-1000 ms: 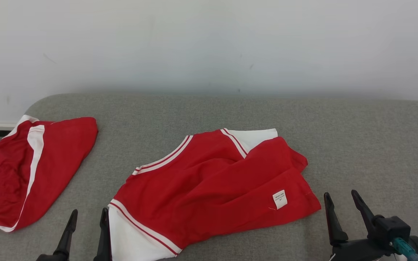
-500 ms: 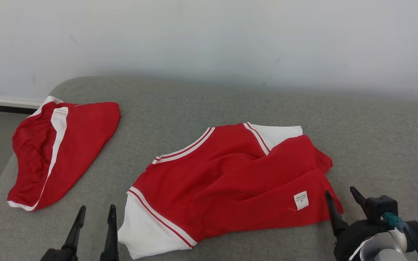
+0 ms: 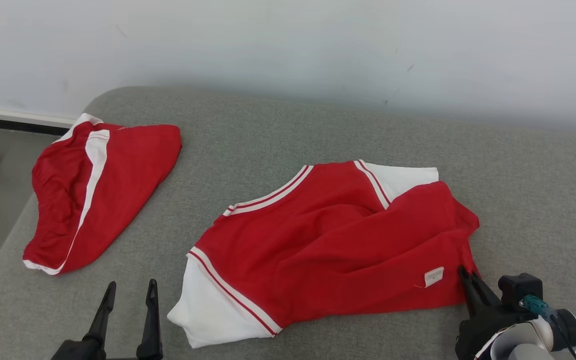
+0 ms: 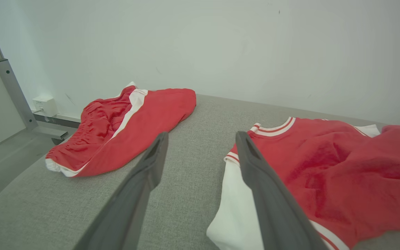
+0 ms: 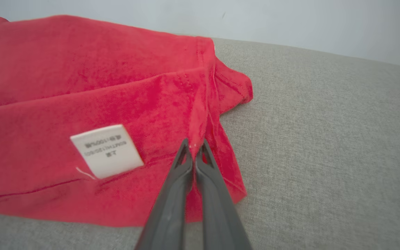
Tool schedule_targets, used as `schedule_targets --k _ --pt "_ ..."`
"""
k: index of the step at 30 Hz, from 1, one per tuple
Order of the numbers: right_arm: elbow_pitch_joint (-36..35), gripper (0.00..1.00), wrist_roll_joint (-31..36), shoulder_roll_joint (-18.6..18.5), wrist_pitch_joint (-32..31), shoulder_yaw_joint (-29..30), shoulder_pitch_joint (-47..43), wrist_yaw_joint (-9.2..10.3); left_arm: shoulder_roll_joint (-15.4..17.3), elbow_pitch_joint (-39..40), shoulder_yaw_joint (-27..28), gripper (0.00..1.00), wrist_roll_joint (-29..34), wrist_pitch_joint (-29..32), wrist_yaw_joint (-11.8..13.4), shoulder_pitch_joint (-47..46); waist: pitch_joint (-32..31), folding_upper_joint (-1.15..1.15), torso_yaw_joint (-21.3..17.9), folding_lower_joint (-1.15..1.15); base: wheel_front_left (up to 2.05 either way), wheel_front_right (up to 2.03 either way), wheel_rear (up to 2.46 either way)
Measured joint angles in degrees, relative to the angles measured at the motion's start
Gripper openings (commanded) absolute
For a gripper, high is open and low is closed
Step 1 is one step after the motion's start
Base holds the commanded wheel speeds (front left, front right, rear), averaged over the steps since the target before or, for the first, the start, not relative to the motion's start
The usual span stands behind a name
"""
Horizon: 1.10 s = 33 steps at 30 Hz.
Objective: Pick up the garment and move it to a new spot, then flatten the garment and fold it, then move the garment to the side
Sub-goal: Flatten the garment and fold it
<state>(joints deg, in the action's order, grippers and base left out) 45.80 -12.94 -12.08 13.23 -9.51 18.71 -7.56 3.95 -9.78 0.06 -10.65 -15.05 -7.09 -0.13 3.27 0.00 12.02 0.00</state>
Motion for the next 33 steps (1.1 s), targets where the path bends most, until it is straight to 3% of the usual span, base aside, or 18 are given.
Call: schedule_targets --k 7,12,19,20,21,33 --pt "-5.11 0.0 0.03 -0.58 1.69 1.02 -0.47 0.0 -0.3 -0.31 0.43 1.0 0.07 0.0 -0.04 -0.02 0.19 0.0 -2.49 0.0 0.0 0.0 0.0" --pt "-12.88 0.0 0.36 -2.69 1.87 4.88 -3.89 0.0 -0.52 -0.56 0.04 1.0 0.0 0.0 -0.07 -0.29 0.42 0.0 -4.98 0.0 0.0 0.0 0.0" --pt "-15.13 0.0 -0.4 -4.31 1.87 10.54 -9.43 0.0 -0.78 -1.59 -0.77 1.0 -0.02 0.0 -0.32 -1.12 1.05 0.0 -7.44 0.0 0.0 0.0 0.0" --pt "-14.99 0.36 -0.76 -4.14 1.87 10.81 -9.98 0.0 -0.79 -1.77 -0.68 1.0 -0.02 0.0 -0.32 -1.16 1.1 0.0 -7.61 0.0 0.0 0.0 0.0" --pt "-14.79 1.0 -1.12 -3.94 1.86 10.93 -10.39 0.0 -0.79 -1.94 -0.63 1.0 -0.02 0.0 -0.32 -1.2 1.11 0.0 -7.76 0.0 0.0 0.0 0.0" --pt "-23.17 1.0 -0.41 -0.52 1.88 13.05 -13.18 0.0 -0.47 -2.4 0.38 1.0 -0.07 0.0 -0.44 -0.27 -1.71 0.0 -8.83 0.0 0.0 0.0 0.0"
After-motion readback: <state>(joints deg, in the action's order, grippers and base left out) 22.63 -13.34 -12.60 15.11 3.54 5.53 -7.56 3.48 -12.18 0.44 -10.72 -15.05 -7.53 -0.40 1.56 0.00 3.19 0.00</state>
